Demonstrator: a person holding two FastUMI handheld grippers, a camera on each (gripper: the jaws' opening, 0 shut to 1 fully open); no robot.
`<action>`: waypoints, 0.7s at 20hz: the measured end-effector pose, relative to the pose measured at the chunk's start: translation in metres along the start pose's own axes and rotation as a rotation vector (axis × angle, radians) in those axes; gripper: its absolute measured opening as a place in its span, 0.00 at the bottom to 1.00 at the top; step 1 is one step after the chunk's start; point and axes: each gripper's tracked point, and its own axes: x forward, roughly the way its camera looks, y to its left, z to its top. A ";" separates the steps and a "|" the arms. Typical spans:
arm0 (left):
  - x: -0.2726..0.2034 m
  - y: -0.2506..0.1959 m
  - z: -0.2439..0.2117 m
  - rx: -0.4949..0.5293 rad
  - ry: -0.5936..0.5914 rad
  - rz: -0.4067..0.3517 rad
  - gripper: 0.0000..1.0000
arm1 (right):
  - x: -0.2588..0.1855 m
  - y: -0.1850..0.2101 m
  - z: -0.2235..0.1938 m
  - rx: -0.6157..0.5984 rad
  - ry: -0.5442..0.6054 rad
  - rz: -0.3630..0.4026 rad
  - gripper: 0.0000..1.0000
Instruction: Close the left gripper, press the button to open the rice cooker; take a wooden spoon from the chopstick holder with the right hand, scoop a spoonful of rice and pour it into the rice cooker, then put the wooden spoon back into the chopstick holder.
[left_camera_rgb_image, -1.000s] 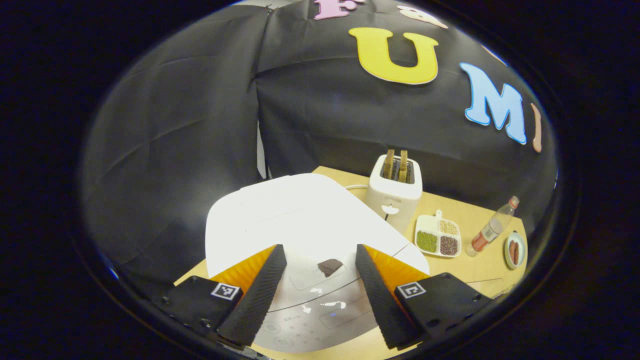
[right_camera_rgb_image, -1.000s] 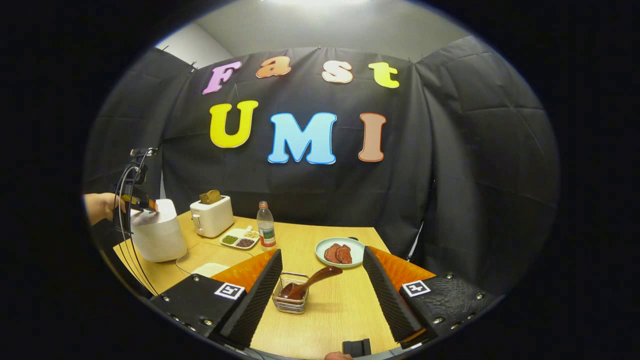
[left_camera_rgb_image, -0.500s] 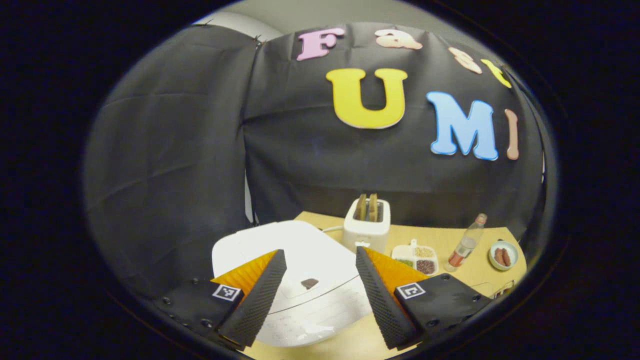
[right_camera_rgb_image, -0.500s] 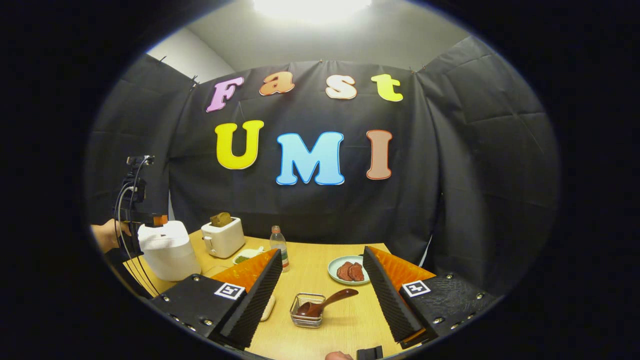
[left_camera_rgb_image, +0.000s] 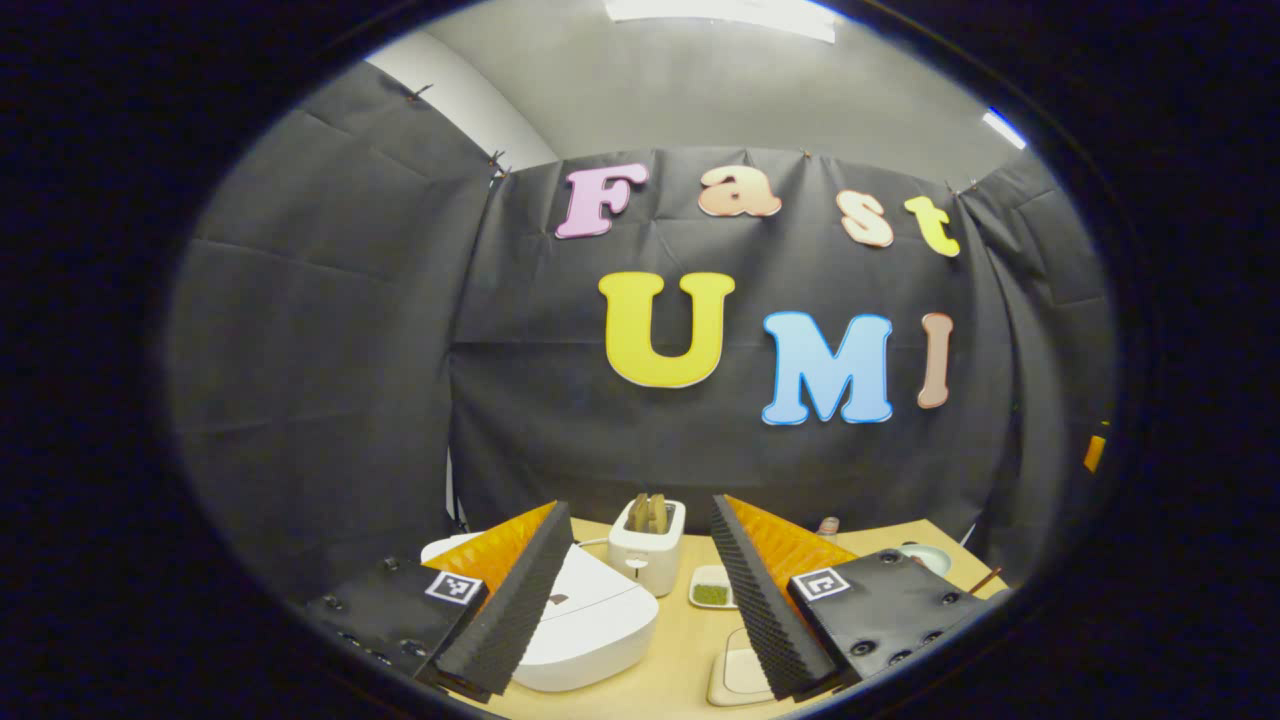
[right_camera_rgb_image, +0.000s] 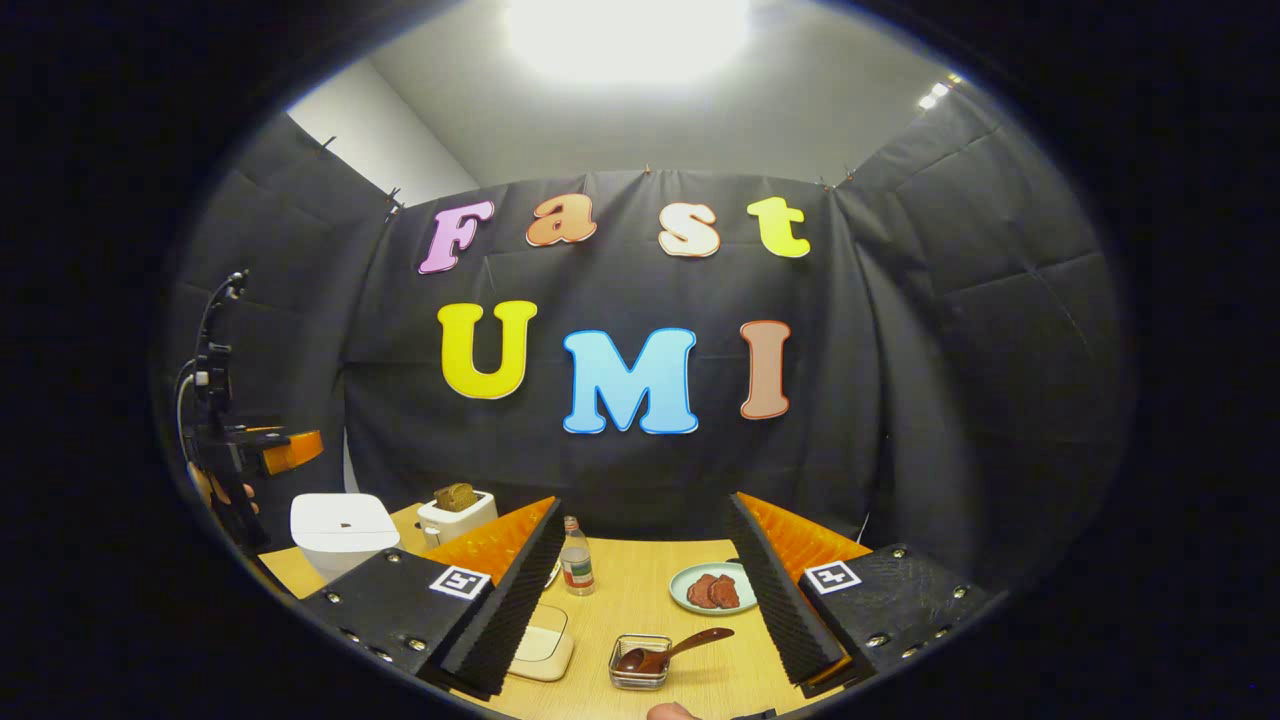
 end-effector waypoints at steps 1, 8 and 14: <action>-0.014 -0.006 0.005 0.004 -0.023 -0.008 0.99 | 0.000 0.000 0.000 0.003 -0.008 -0.016 0.98; -0.070 -0.040 0.003 0.049 -0.088 -0.096 0.96 | -0.011 0.028 -0.006 0.040 -0.023 -0.004 0.98; -0.093 -0.037 -0.001 0.085 -0.137 -0.076 0.96 | -0.016 0.045 -0.021 0.005 -0.014 0.008 0.98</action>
